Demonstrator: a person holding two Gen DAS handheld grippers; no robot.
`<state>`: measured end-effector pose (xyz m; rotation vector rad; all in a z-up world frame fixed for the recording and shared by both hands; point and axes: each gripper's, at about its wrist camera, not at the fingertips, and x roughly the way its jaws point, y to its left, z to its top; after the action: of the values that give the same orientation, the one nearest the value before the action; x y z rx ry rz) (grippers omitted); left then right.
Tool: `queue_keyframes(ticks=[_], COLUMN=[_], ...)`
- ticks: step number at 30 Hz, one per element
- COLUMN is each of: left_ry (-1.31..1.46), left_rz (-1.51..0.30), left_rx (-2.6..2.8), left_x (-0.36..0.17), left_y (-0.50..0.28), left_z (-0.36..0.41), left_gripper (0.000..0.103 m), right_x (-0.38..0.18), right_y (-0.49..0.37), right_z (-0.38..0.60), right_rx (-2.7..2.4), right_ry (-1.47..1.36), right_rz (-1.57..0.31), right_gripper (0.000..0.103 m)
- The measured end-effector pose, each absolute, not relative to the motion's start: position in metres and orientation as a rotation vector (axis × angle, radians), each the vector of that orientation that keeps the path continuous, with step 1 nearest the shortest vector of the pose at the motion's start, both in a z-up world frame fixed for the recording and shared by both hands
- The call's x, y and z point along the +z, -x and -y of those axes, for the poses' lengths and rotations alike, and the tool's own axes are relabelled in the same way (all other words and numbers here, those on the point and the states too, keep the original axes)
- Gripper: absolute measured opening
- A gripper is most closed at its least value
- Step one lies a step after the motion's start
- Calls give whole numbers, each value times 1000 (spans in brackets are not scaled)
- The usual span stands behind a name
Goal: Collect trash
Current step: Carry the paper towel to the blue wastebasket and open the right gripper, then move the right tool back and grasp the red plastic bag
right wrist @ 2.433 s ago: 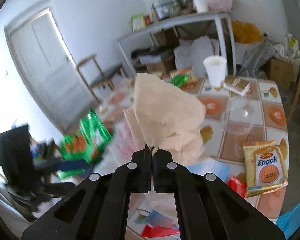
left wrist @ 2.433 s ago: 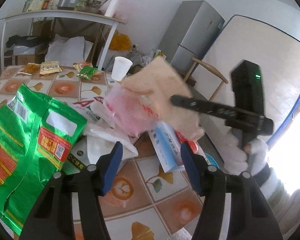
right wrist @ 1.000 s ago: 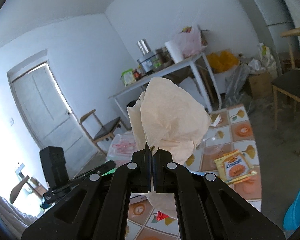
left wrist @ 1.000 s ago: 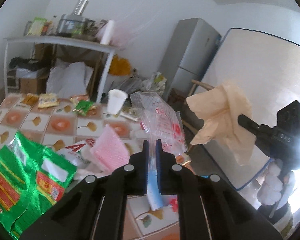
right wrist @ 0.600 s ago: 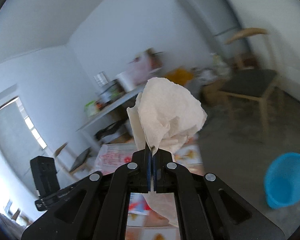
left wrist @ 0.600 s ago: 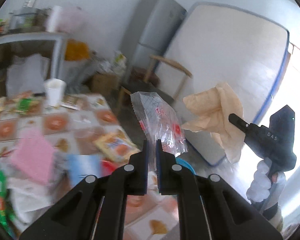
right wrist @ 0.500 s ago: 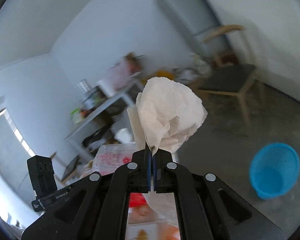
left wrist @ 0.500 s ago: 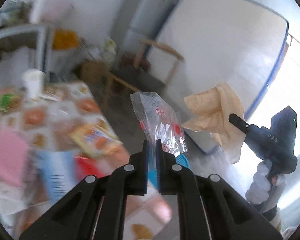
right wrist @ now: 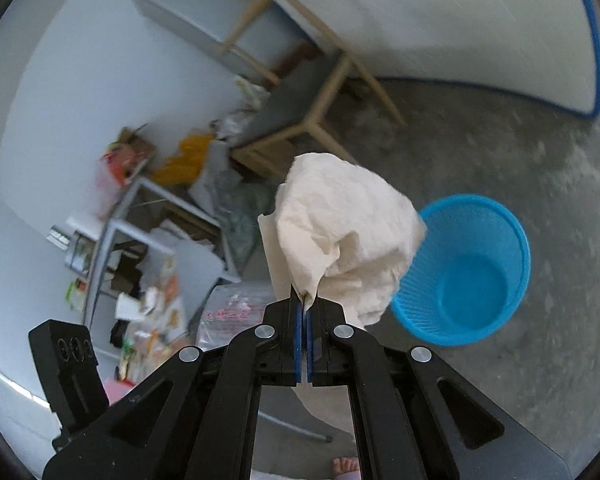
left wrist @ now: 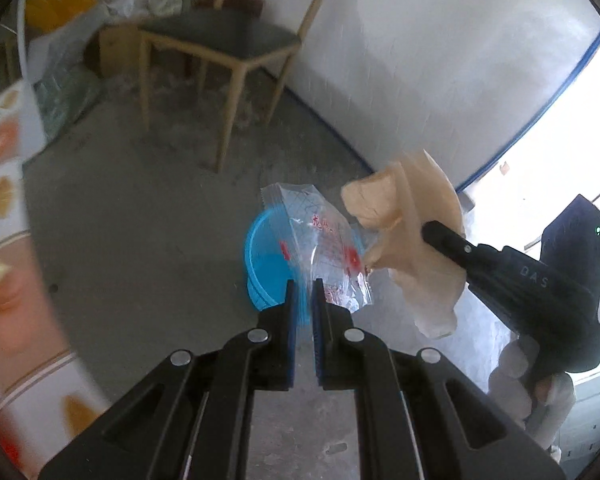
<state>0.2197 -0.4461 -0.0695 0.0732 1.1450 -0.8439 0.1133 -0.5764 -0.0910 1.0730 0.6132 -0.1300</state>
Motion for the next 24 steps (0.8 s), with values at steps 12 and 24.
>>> queue_keyframes(ticks=[12,24], left_ry=[-70,-16], left_rz=[-1229,-1100], left_rx=[-754,-830], left_x=[-139,-87], left_y=[-263,-238], left_z=[526,500], left_gripper=[38,44], right_x=[-170,-153], right_y=[-154,-118], right_z=[613,610], right_rx=[-321,-328], right_ry=[-1115,-1076], right_rz=[-773,-719], right_gripper=[38,43])
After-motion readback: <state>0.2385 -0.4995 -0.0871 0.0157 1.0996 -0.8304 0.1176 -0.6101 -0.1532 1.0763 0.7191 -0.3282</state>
